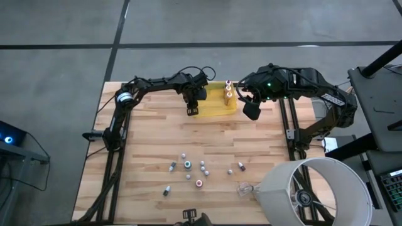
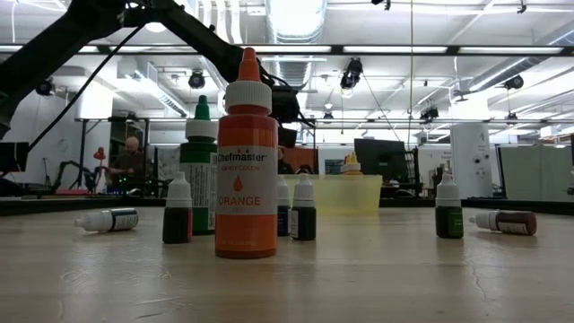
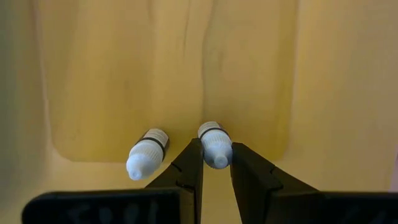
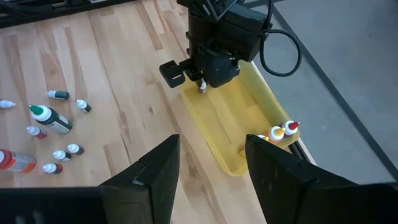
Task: Pick & Place food coloring
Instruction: Put the top small violet food coloring bottle into the yellow bin, then put the small dark green food coloring bottle into the yellow bin
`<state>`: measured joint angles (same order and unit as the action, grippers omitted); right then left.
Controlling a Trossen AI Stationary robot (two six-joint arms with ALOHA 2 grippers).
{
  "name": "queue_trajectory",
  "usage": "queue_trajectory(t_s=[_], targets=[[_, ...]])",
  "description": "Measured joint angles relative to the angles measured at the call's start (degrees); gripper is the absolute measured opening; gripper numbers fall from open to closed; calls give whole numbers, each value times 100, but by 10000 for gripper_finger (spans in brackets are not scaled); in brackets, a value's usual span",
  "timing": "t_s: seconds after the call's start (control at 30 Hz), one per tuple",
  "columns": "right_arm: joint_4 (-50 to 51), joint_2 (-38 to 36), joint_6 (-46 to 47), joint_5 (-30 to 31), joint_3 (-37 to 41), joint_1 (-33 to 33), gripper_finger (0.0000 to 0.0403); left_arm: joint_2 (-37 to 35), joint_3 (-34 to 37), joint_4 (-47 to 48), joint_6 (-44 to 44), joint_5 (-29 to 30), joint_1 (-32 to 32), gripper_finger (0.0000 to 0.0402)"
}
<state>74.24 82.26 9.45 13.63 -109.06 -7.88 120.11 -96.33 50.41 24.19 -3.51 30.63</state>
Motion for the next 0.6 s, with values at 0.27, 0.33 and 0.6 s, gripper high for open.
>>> queue_trajectory(t_s=[0.27, 0.33, 0.6], targets=[[0, 0, -1, 0, 0, 0, 173, 0, -2, 2, -25, -4, 0, 47], [0, 0, -2, 0, 0, 0, 173, 0, -2, 2, -27, -7, 0, 55], [0, 0, -9, 0, 0, -2, 173, 0, -45, 46, -155, -14, -6, 100]])
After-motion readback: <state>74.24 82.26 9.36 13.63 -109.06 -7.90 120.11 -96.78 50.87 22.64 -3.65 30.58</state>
